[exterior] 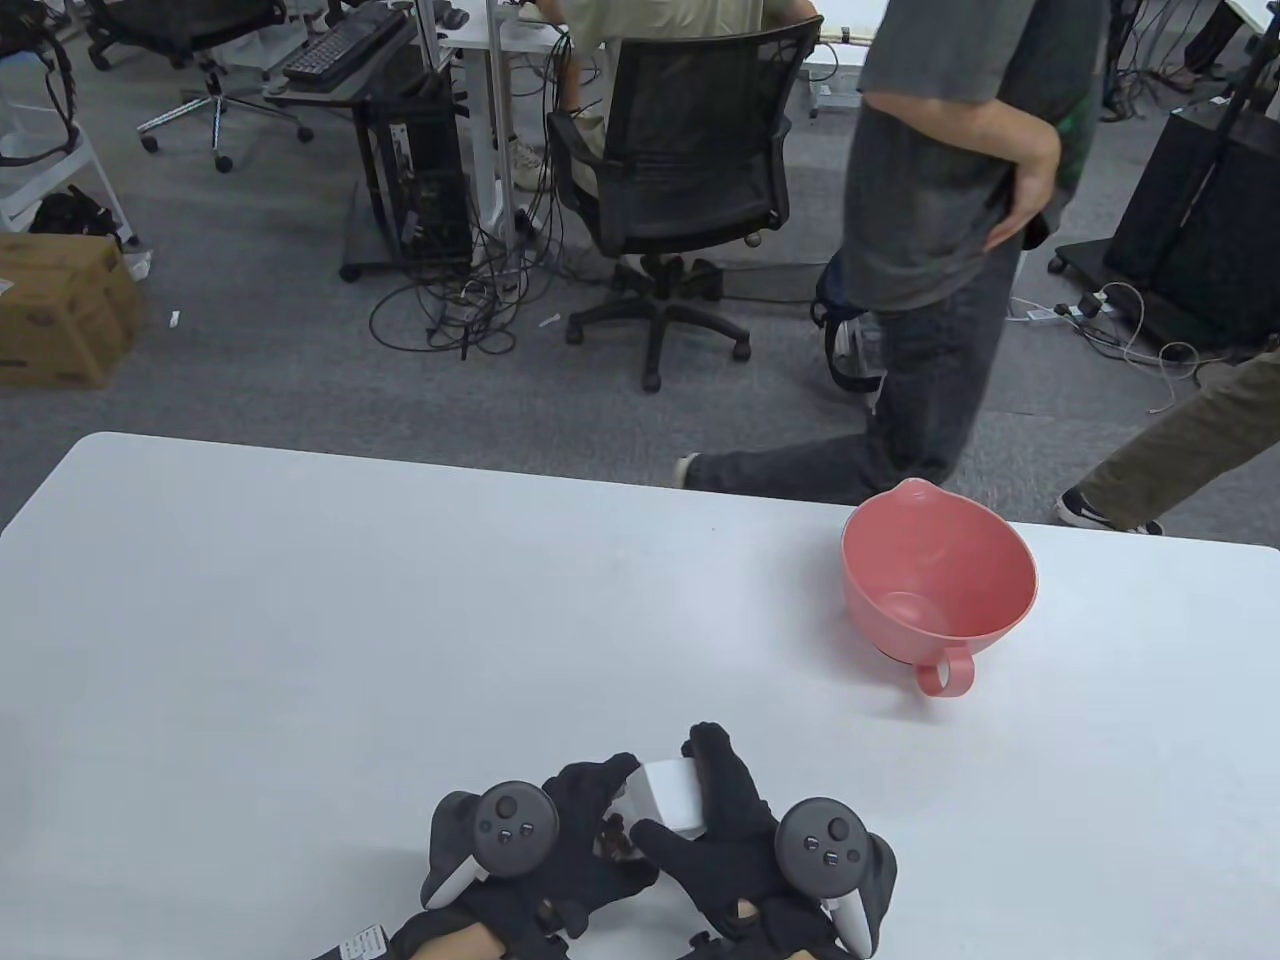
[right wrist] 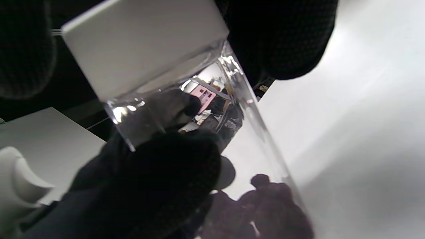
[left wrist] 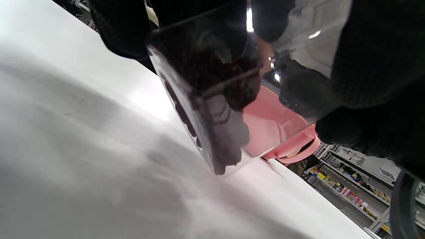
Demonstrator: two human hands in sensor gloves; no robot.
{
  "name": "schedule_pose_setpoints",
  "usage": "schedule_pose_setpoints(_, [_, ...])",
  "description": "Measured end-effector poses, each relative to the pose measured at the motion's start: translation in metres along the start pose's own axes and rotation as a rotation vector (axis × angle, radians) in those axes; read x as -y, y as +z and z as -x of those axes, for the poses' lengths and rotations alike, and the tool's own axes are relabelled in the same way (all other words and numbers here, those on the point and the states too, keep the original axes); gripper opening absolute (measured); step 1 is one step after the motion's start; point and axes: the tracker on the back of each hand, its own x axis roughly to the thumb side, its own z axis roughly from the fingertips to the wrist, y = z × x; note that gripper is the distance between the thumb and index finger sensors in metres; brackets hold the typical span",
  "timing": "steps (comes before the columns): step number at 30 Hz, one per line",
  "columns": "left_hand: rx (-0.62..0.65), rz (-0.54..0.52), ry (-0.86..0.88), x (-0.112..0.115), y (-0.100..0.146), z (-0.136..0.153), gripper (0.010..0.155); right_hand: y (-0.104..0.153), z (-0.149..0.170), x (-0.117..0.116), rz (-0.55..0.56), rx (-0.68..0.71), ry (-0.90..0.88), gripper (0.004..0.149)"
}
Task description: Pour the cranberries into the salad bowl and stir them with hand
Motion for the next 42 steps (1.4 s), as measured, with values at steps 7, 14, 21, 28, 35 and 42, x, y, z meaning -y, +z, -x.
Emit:
schedule_pose_setpoints(7, [0.016,0.001,-0.041,0.002,-0.001,0.000,0.096,-0.003,0.001,-0.004,-0.033,-0.066,-0.029,0.099])
schedule_pose_setpoints(14, [-0.016,0.102,0.039,0.004,-0.006,0.012,0.110,-0.001,-0.003,-0.008,-0.022,-0.038,-0.077,0.095])
schedule_pose_setpoints(21, [-0.003,0.090,0.061,0.001,-0.006,0.010,0.098,-0.003,-0.002,-0.001,-0.014,-0.021,-0.076,0.089])
schedule_pose_setpoints(28, [-0.004,0.137,0.094,-0.004,-0.007,0.013,0.096,-0.009,-0.003,0.001,-0.038,0.006,-0.100,0.084])
schedule_pose_setpoints(35, [0.006,0.128,0.028,-0.009,-0.007,0.015,0.096,-0.017,0.003,-0.002,-0.098,0.015,-0.154,0.083])
schedule_pose_setpoints(42, [0.055,0.200,0.041,-0.014,-0.014,0.019,0.095,-0.023,0.001,0.002,-0.277,0.079,-0.186,0.073])
